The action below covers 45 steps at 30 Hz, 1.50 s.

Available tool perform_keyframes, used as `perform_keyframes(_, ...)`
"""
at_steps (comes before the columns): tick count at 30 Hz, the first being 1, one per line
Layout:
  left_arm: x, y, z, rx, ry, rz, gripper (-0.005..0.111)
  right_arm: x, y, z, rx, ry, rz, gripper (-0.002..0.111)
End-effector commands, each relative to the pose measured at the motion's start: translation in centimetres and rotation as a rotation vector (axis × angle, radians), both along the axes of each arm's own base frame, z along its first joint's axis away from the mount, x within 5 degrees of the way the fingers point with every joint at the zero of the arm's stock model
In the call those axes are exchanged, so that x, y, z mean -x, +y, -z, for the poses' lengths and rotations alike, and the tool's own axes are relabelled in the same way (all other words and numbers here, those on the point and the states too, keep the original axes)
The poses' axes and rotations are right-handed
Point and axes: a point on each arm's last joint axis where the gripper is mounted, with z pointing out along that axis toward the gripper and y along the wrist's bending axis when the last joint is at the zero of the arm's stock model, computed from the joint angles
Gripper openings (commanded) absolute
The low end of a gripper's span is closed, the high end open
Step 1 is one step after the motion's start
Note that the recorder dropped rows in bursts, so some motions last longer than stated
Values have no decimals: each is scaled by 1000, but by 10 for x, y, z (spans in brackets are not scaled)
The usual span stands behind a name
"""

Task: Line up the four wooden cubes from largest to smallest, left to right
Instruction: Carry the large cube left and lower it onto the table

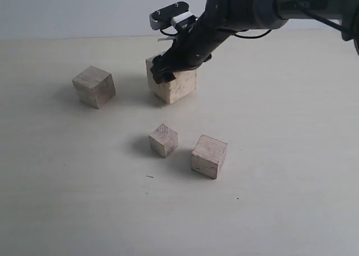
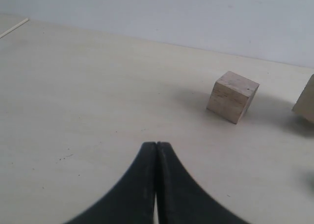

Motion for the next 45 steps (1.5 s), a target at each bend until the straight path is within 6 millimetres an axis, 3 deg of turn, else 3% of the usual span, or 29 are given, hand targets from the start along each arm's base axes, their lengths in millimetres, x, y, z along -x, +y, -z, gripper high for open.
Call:
perform_keyframes(1,0,0,0,-2,-13,4,0,8,3,-44,-65,-42,-26,0)
perform_keyframes(5,0,0,0,-2,-13,4,0,29,13,-65,-124,-24,-243,0)
perform_keyframes(8,0,0,0,-2,-13,4,0,54,29,-74,-232,-15,-547,0)
perform_keyframes(10,0,0,0,-2,-13,4,0,78,44,-77,-271,-98,-854,0)
perform_keyframes(11,0,0,0,-2,-13,4,0,88,53,-73,-257,-116,-914,0)
perform_keyframes(17,0,0,0,-2,-13,4,0,90,69,-30,-142,-122,-936,0)
perform_keyframes(22,0,0,0,-2,-13,4,0,84,61,-5,34,-109,-969,0)
perform_keyframes(30,0,0,0,-2,-13,4,0,79,58,-4,80,-119,-921,0)
perform_keyframes(39,0,0,0,-2,-13,4,0,67,64,-6,-5,-191,-799,0)
perform_keyframes(45,0,0,0,-2,-13,4,0,70,63,10,7,-140,-840,0)
